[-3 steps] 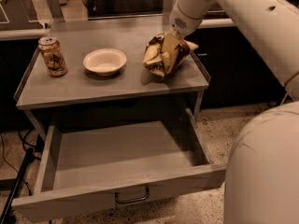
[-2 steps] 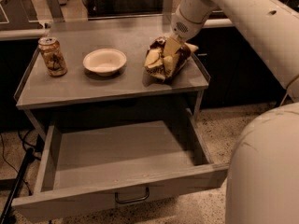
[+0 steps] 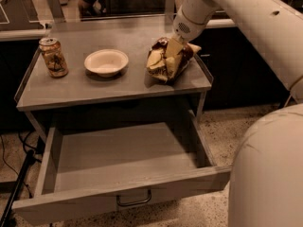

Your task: Pick brown chip bag from top drawer and place on counter

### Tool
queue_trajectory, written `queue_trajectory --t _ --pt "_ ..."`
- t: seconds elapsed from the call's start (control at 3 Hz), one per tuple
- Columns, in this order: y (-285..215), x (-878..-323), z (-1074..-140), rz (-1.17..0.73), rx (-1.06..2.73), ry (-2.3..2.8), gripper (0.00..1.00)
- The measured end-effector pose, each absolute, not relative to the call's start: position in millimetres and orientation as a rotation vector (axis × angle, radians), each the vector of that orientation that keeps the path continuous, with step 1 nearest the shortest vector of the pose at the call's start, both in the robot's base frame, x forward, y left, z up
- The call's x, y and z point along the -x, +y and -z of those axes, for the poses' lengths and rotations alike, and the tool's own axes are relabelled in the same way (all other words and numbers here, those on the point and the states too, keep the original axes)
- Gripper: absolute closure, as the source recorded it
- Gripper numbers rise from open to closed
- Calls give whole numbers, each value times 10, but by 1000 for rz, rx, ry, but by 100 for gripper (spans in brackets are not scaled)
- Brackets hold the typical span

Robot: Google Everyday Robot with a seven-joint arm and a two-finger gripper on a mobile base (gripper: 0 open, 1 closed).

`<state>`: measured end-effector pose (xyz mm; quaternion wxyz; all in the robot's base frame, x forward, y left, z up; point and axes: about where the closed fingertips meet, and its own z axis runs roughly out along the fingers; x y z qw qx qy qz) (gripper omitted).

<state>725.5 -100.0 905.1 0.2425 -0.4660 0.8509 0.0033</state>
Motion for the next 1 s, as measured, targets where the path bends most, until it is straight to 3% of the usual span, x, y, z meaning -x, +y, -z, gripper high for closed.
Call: queue_trajectory --t 0.67,1.0 --pt "-1000 -7255 -9051 -9 1274 2326 14" --pt "-1000 -7255 -9050 -9 1274 2326 0"
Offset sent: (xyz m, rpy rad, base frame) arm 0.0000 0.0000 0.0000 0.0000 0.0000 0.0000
